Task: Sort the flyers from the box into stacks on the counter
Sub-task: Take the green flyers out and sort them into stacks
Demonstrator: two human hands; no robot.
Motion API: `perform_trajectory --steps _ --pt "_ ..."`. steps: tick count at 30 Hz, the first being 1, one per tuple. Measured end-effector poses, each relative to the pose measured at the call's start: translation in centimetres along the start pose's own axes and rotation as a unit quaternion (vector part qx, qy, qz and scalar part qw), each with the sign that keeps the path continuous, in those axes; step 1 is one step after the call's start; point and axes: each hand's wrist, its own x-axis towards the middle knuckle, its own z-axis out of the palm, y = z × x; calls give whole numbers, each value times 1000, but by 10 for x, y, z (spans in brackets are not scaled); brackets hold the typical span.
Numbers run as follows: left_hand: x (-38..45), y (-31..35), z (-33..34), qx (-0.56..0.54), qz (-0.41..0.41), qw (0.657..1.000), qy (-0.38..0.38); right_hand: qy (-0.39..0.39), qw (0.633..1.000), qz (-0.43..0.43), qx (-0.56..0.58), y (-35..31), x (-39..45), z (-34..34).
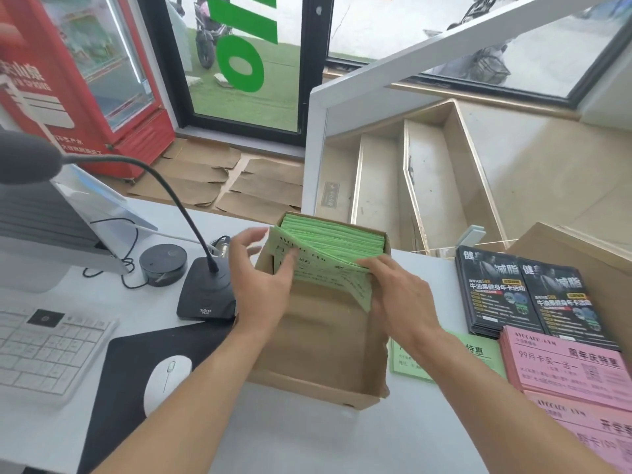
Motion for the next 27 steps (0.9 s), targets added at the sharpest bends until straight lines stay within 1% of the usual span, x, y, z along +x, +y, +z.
perform_trajectory --steps 1,2,3,5,7,9,10,11,13,14,16,18,21,25,27 --pt "1 10 -6 -9 1 999 -39 -4 1000 -4 18 3 -2 -14" --pt "3 20 -11 -21 -17 995 -98 -11 999 -7 35 7 -5 -29" --pt "4 29 -16 -39 -37 984 -168 -17 998 -7 53 11 -10 -44" --pt "-1 45 -22 -53 -65 950 -302 -39 994 -2 104 25 -24 -70" --pt "-21 59 -20 -25 -95 914 -395 -73 980 56 177 45 -41 -88" --pt "-58 69 -11 -46 -117 880 -458 -88 959 128 237 70 -62 -100" --pt "-79 72 -4 -70 -123 871 -470 -89 950 151 257 82 -74 -105" --pt "-101 73 3 -86 -118 871 -469 -88 944 169 270 94 -86 -107" --pt "-142 63 19 -74 -92 888 -445 -84 935 195 283 114 -114 -106" --pt "-161 57 25 -69 -97 890 -440 -85 934 208 279 122 -127 -103" --pt "-193 43 33 -75 -137 881 -446 -103 932 233 259 134 -152 -91" --pt "-215 25 36 -56 -151 890 -427 -112 934 243 236 143 -173 -77" --pt "-228 0 39 -21 -175 899 -401 -124 937 238 222 150 -196 -62" --pt "-231 -8 39 9 -210 880 -425 -177 942 188 215 158 -209 -57" --pt "-231 -6 40 1 -230 875 -425 -179 948 168 205 162 -210 -57"
